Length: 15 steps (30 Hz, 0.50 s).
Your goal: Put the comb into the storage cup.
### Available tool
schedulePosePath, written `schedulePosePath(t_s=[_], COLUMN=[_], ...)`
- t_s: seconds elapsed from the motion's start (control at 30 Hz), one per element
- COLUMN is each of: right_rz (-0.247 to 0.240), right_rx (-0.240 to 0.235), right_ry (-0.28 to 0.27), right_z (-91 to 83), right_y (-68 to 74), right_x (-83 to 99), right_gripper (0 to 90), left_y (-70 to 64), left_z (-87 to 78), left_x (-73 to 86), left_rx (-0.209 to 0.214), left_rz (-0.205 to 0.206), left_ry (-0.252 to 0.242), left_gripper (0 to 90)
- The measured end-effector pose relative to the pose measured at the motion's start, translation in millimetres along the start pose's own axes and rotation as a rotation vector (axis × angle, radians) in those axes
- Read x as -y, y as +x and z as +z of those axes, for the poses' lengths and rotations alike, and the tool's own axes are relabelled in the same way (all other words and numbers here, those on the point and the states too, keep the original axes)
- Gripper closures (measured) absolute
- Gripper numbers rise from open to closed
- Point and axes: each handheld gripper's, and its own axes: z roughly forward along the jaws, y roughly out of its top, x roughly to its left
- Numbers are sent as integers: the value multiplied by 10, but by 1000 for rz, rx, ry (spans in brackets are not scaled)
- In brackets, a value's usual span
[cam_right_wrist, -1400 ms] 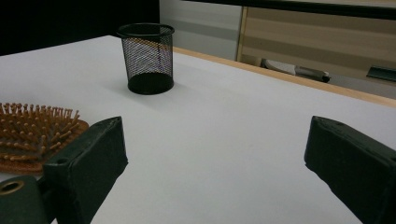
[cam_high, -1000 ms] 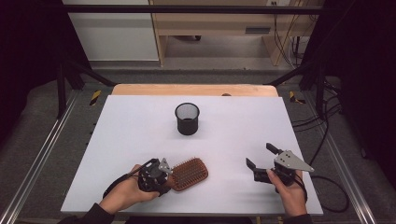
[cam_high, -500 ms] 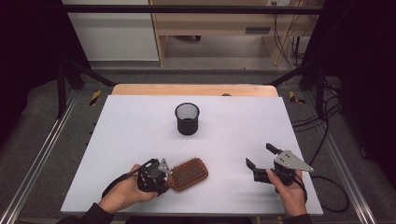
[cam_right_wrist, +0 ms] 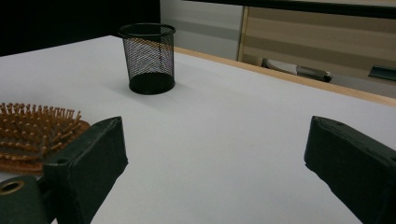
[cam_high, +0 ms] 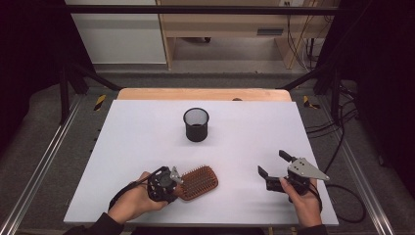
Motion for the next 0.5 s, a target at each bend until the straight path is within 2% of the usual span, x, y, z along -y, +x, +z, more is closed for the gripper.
schedulePosePath(t_s=[0.17,0.3,0.5], right_rz=[-1,1,1], right_rx=[1,-1,-2], right_ry=[1,-3,-4], right_z=[1,0,1], right_y=[4,4,7], right_x=[-1,-3,-4], right_gripper=[55,55,55], left_y=[0,-2,3], left_z=[-3,-10,-12], left_x=[-2,49,57], left_rx=[-1,-6,-20], left_rz=[6,2,0], left_ry=[-1,-42,-75], left_gripper=[724,726,727])
